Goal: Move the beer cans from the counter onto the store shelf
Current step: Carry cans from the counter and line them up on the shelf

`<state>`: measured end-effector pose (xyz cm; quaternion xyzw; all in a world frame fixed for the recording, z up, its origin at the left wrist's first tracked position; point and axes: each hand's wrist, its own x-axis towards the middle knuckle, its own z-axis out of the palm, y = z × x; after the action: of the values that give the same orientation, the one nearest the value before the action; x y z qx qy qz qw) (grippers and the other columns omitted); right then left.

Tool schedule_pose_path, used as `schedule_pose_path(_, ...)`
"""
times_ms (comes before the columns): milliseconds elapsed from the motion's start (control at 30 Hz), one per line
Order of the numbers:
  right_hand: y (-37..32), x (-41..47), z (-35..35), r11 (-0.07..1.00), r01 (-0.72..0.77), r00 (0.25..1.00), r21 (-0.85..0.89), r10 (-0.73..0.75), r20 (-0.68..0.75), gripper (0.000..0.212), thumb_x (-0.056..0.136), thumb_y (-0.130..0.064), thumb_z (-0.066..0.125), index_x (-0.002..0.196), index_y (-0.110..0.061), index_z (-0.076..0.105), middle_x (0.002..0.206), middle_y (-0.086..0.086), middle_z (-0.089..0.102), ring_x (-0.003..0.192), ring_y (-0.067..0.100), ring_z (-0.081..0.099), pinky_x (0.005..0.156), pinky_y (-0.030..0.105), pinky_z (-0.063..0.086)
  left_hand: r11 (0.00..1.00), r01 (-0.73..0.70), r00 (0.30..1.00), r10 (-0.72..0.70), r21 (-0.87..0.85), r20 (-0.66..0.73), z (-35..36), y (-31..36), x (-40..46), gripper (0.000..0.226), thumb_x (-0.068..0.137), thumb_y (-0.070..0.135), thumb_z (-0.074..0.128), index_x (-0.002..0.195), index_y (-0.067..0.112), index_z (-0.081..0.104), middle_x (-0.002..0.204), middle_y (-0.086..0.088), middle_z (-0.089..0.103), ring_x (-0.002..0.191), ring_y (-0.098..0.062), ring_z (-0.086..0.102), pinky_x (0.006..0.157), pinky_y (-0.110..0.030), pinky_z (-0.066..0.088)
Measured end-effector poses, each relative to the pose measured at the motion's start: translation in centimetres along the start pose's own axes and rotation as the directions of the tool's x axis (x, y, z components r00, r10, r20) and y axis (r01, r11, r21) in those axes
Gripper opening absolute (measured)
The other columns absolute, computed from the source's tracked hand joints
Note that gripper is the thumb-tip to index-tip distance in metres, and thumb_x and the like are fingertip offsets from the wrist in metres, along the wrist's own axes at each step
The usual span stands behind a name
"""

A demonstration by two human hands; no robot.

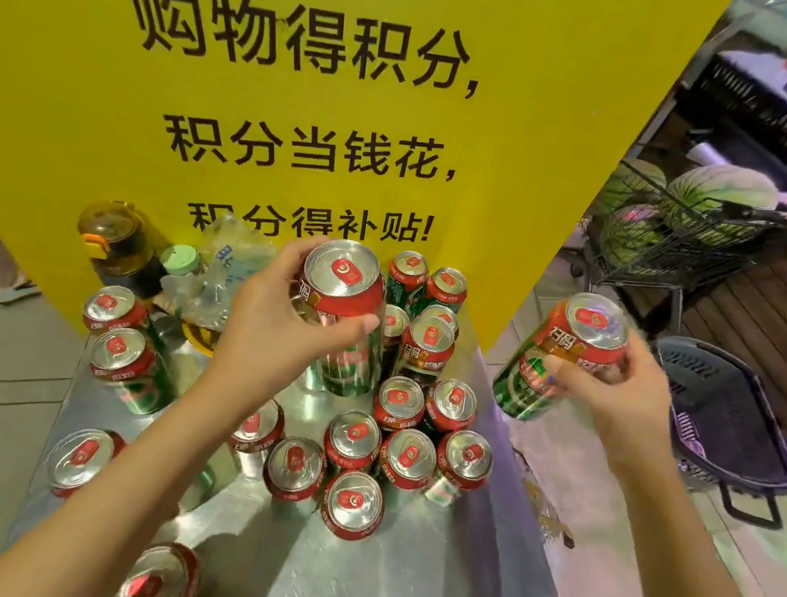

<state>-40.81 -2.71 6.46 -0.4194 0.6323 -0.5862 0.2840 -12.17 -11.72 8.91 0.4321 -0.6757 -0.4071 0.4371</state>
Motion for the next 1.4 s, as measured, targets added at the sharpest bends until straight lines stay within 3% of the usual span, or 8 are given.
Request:
schedule_pose_path(167, -5.2, -3.3, -0.1, 0.985, 0.137, 0.988, 0.102, -0.143, 0.063, 0.057, 0.052, -0.023, 0.086, 0.104, -0.034, 0.064, 0.098, -0.011, 0.072, 0.093, 0.009, 0.066, 0.080, 0.023, 0.053, 0.984, -0.034, 0.993, 0.013, -0.175, -0.116, -1.6, 4.2, -3.6, 0.074, 0.050, 0.049, 0.077, 0.117, 0.035, 0.051, 0.117, 0.008, 0.060, 0.106, -0.007, 0.060, 0.085, -0.023, 0.051)
schedule_pose_path(333, -8.7, -8.3, 0.9, 0.966, 0.166, 0.965, 0.196, -0.200, 0.172, 0.053, 0.054, -0.031, 0.077, 0.105, -0.037, 0.063, 0.100, -0.010, 0.072, 0.092, 0.008, 0.068, 0.072, 0.017, 0.052, 0.942, -0.071, 0.986, 0.015, -0.329, -0.169, -2.7, 7.3, -8.6, 0.063, 0.052, 0.043, 0.073, 0.112, 0.028, 0.057, 0.098, 0.006, 0.069, 0.091, -0.010, 0.066, 0.072, -0.019, 0.051)
schedule_pose_path(467, -9.6, -12.2, 2.7, 0.960, 0.114, 0.949, 0.257, -0.182, 0.257, 0.062, 0.046, -0.037, 0.076, 0.106, -0.029, 0.061, 0.095, -0.008, 0.073, 0.088, 0.009, 0.068, 0.070, 0.019, 0.052, 0.937, -0.078, 0.971, -0.006, -0.341, -0.240, -3.8, 8.4, -13.5, 0.072, 0.052, 0.040, 0.073, 0.118, 0.015, 0.057, 0.099, -0.001, 0.070, 0.091, -0.015, 0.067, 0.072, -0.023, 0.052)
schedule_pose_path(733, -8.8, -19.9, 9.1, 0.914, -0.105, 0.827, 0.391, -0.138, 0.545, 0.072, 0.024, -0.053, 0.087, 0.091, -0.033, 0.072, 0.085, -0.006, 0.074, 0.079, 0.010, 0.069, 0.068, 0.024, 0.055, 0.967, -0.043, 0.858, -0.093, -0.251, -0.505, -9.0, 8.0, -26.7, 0.056, 0.050, 0.036, 0.073, 0.103, 0.022, 0.063, 0.086, 0.007, 0.073, 0.081, -0.008, 0.068, 0.067, -0.017, 0.051)
schedule_pose_path(867, -9.5, -24.7, 14.1, 0.874, -0.261, 0.718, 0.411, -0.109, 0.688, 0.057, 0.035, -0.032, 0.073, 0.091, -0.021, 0.065, 0.076, -0.005, 0.073, 0.071, 0.009, 0.069, 0.062, 0.022, 0.055, 0.988, 0.036, 0.718, -0.131, -0.152, -0.683, -13.5, 8.2, -34.3, 0.054, 0.051, 0.042, 0.071, 0.102, 0.026, 0.063, 0.088, 0.010, 0.073, 0.082, -0.007, 0.069, 0.066, -0.016, 0.051)
schedule_pose_path(1200, -14.4, -37.8, 27.3, 0.899, -0.342, 0.268, 0.273, -0.185, 0.946, 0.060, 0.036, -0.033, 0.075, 0.094, -0.024, 0.065, 0.081, 0.001, 0.073, 0.074, 0.014, 0.070, 0.058, 0.022, 0.054, 0.967, 0.185, 0.271, -0.221, -0.174, -0.937, -24.0, 8.4, -49.8, 0.060, 0.040, 0.051, 0.069, 0.096, 0.035, 0.057, 0.081, 0.024, 0.069, 0.077, 0.005, 0.065, 0.055, -0.009, 0.047)
schedule_pose_path(1300, -15.9, -43.3, 32.9, 0.915, -0.333, 0.141, 0.229, -0.191, 0.971, 0.076, 0.028, -0.039, 0.085, 0.098, -0.020, 0.063, 0.080, 0.001, 0.074, 0.072, 0.014, 0.070, 0.057, 0.022, 0.054, 0.955, 0.242, 0.137, -0.208, -0.171, -0.968, -27.9, 8.8, -54.4, 0.061, 0.042, 0.038, 0.080, 0.098, 0.036, 0.055, 0.084, 0.012, 0.068, 0.079, -0.002, 0.064, 0.060, -0.016, 0.045)
schedule_pose_path(1400, -17.4, -49.7, 38.5, 0.927, -0.319, 0.022, 0.199, -0.202, 0.979, 0.065, 0.038, -0.036, 0.072, 0.100, -0.020, 0.061, 0.081, -0.002, 0.074, 0.073, 0.012, 0.070, 0.058, 0.019, 0.053, 0.951, 0.262, 0.026, -0.179, -0.166, -0.983, -32.5, 8.6, -59.9, 0.052, 0.054, 0.035, 0.075, 0.102, 0.033, 0.057, 0.090, 0.012, 0.066, 0.084, -0.004, 0.062, 0.067, -0.023, 0.046)
